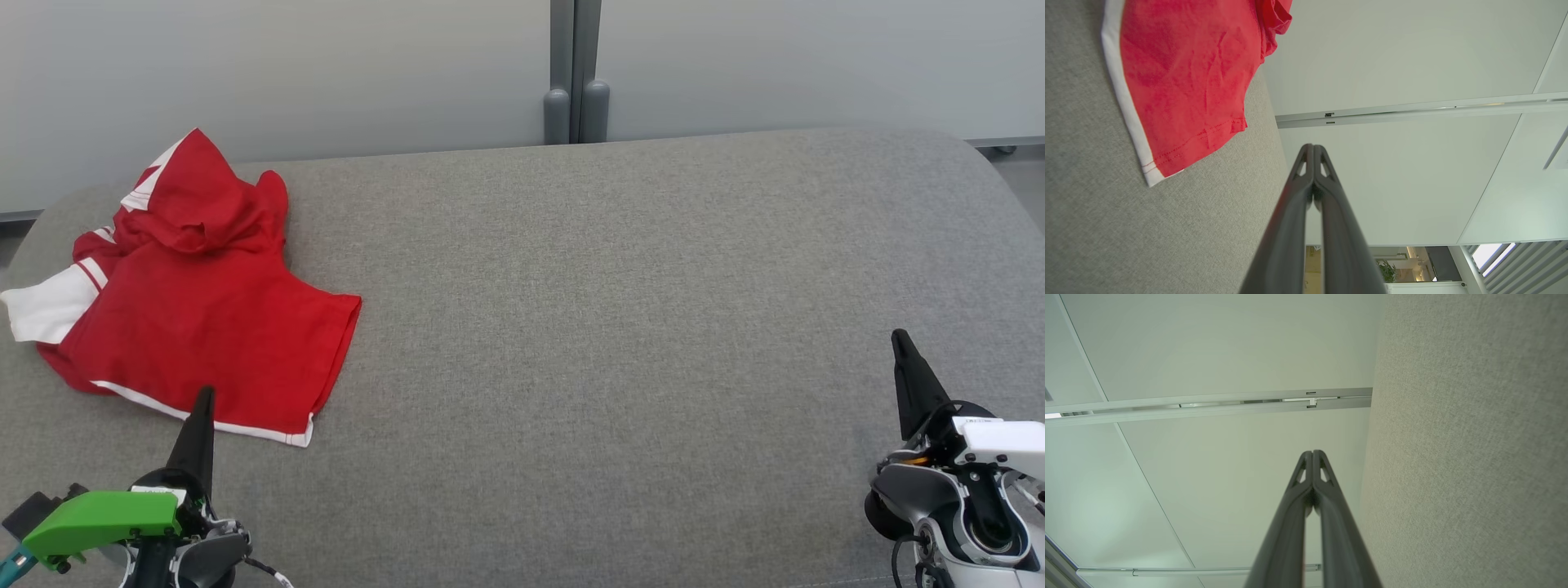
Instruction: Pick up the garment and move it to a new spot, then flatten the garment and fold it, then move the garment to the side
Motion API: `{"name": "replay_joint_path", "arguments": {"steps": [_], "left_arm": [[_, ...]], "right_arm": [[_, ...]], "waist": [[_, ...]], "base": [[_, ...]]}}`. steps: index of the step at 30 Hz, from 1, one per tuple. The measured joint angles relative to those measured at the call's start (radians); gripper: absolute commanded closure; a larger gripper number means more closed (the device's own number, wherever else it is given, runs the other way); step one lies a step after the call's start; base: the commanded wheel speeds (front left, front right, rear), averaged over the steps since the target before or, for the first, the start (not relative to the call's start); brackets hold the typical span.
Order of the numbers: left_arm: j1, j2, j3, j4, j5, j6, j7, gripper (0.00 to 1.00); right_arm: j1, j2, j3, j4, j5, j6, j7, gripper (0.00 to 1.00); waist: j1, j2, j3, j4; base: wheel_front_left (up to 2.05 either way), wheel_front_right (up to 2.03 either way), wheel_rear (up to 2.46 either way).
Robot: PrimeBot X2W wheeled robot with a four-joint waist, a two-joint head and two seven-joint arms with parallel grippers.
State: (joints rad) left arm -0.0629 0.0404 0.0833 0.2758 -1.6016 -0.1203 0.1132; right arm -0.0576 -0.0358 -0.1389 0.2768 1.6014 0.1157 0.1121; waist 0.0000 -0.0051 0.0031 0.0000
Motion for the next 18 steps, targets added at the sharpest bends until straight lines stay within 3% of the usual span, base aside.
{"name": "replay_joint_path", "arguments": {"steps": [18], "left_arm": [[0.0,0.0,0.0,0.0,0.0,0.0,0.0,1.0]], "right_arm": [[0.0,0.0,0.0,0.0,0.0,0.0,0.0,1.0]], "waist": [[0.0,0.0,0.0,0.0]], "base": [[0.0,0.0,0.0]]}}
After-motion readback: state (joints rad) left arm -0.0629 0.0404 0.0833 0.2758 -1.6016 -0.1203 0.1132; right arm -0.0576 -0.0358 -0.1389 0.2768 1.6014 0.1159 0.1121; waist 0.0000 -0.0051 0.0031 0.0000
